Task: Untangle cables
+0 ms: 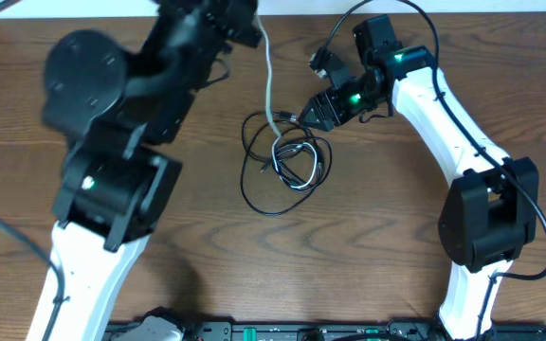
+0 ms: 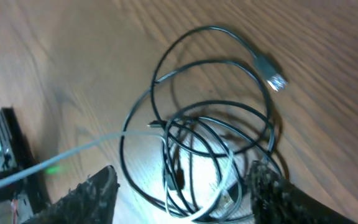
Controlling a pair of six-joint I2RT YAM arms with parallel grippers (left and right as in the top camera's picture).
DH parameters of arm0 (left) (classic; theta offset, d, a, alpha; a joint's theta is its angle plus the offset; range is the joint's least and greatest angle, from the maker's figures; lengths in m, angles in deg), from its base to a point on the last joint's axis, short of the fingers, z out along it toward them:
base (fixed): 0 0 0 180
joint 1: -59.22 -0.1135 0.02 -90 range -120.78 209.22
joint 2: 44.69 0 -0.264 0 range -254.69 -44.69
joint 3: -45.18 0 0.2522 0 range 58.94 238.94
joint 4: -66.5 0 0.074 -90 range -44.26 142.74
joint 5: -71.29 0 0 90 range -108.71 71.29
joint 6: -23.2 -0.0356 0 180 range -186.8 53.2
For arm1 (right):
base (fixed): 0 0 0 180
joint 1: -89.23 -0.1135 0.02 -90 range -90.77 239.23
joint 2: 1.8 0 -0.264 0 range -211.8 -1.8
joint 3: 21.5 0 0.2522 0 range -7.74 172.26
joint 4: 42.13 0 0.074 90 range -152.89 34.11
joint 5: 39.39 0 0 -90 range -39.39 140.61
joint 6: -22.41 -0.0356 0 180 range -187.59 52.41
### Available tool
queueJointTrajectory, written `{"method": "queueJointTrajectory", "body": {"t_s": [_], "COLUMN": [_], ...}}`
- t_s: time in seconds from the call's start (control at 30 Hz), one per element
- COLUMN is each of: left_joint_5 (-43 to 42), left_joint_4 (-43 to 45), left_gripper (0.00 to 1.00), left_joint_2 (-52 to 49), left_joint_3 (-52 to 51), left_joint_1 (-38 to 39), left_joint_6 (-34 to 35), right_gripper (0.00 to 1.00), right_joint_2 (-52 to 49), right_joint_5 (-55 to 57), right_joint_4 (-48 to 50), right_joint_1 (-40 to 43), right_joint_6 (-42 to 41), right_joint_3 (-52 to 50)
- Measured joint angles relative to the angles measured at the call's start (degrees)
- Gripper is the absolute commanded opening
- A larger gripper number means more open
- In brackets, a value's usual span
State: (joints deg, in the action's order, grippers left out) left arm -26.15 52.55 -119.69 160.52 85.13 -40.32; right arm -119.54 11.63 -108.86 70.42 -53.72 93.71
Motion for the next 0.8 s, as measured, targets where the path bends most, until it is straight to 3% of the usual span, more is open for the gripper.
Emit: {"method": "queueJointTrajectory", "body": {"t_s": [0.07, 0.23, 0.33, 0.43, 0.67, 0.8], "left_joint_5": [0.33, 2.05, 2.91, 3.32, 3.37, 3.37], "left_joint_4": [-1.29, -3.32, -3.91, -3.93, -3.91, -3.93], "left_gripper": [0.07, 0.07, 0.07, 0.07, 0.07, 0.08], "left_joint_2": [1.11, 2.21, 2.01, 1.88, 1.88, 1.88], "left_joint_3": [0.26, 0.61, 0.61, 0.61, 0.61, 0.61], "left_joint_1": [0.0, 0.0, 0.0, 0.0, 0.0, 0.0], "left_joint_6": [-0.7, -1.88, -2.43, -2.58, -2.75, -2.75], "right_gripper": [0.55, 0.31, 0.28, 0.31, 0.55, 0.56], "right_joint_2": [0.0, 0.0, 0.0, 0.0, 0.0, -0.02], "right_joint_5": [-0.48, -1.64, -2.51, -3.48, -8.76, -14.49], "right_joint_4": [0.0, -0.59, -1.57, -1.62, 3.72, 10.08], "right_joint_1": [-0.61, -1.31, -1.27, -1.27, -1.38, -1.42], "right_joint_6": [2.05, 6.73, 9.55, 12.11, 17.0, 18.14], "right_joint_3": [0.0, 0.0, -0.02, -0.55, -7.63, -11.47]}}
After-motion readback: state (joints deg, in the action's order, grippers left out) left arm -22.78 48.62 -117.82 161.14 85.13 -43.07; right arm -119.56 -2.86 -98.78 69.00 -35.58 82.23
